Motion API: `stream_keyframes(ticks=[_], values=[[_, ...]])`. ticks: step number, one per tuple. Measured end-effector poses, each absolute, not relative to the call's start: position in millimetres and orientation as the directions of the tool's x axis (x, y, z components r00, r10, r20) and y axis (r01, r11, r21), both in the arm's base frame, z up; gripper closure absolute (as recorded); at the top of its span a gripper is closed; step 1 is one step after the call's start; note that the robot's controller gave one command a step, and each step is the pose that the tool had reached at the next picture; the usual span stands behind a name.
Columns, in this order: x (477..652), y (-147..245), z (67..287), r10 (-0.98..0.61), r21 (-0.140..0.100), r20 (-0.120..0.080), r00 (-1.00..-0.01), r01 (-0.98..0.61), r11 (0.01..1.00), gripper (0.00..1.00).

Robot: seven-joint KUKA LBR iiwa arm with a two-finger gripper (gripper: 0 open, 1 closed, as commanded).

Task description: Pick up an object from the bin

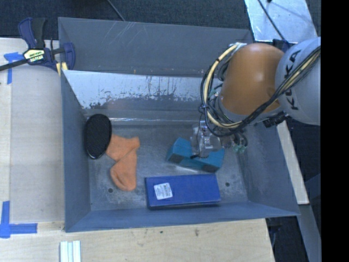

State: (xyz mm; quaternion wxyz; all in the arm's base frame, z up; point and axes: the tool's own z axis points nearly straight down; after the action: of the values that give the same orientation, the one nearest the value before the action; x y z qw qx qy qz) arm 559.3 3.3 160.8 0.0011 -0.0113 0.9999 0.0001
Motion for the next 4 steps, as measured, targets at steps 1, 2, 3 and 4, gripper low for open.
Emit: stream_keyframes(ticks=[1,2,3,4], values=[[559.2,3.2,160.8,-0.022,0.0,-0.002,-1.0,-0.022,1.0,0.0],[559.2,3.2,160.8,-0.021,0.0,-0.002,-1.0,-0.021,1.0,0.0],[566.0,3.4,107.7,-0.053,-0.001,-0.01,-0.999,-0.053,0.999,0.0],[562.1,18.2,74.4,0.053,0.001,-0.006,-0.999,0.053,0.999,1.0]])
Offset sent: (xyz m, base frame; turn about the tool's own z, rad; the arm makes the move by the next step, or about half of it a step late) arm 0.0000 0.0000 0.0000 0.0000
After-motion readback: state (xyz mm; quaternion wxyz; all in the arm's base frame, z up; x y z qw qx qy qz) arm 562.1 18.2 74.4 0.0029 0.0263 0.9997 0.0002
